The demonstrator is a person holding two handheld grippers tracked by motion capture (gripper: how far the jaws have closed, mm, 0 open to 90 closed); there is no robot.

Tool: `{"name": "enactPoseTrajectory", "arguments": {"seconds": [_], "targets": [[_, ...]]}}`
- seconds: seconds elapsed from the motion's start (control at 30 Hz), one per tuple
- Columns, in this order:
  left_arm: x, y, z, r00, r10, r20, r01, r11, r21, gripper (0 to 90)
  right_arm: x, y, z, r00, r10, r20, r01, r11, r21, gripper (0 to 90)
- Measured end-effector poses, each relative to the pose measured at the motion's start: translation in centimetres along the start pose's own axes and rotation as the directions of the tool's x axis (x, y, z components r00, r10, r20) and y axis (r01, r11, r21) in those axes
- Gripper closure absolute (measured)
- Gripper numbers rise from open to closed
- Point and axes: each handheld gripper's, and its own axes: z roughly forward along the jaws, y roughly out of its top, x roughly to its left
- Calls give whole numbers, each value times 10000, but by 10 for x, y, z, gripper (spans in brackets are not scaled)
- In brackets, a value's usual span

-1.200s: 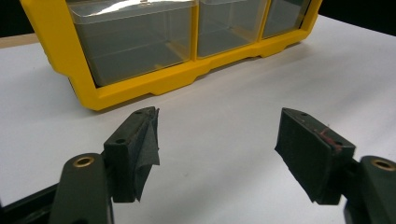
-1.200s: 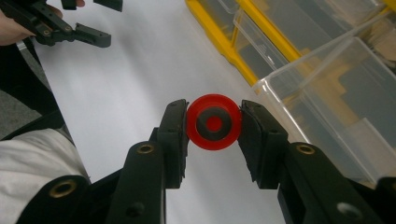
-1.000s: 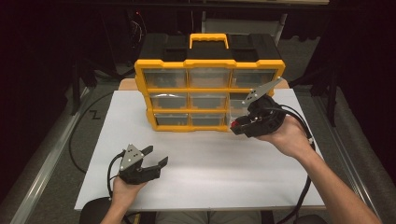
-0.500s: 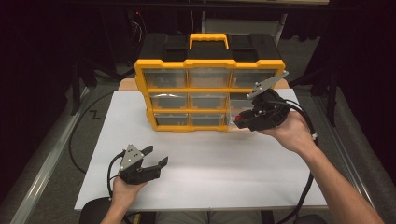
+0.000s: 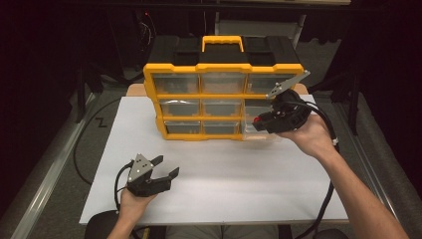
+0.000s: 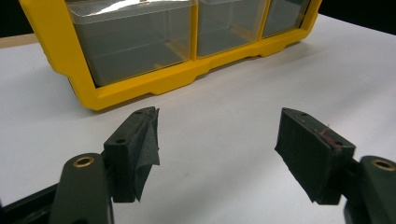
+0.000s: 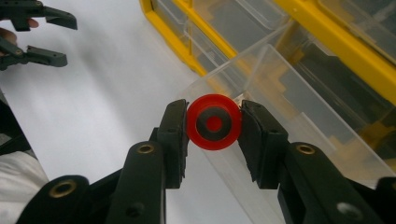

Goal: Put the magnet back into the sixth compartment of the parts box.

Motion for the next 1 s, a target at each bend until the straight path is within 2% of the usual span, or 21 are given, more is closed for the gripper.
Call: {"name": "enactPoseTrajectory", "arguments": {"seconds": [0.43,0.47,1.0], "targets": [[0,0,0,10000,-23,8,23,10000,-14,296,-11,3,4,9987,413,294,-417,9991,114,650],[0,0,0,10000,-23,8,23,10000,-14,296,-12,3,5,9980,550,318,-554,9984,105,650],[0,0,0,10000,-2,19,2,10000,-15,296,-20,4,14,9951,749,648,-778,9960,438,640]]}}
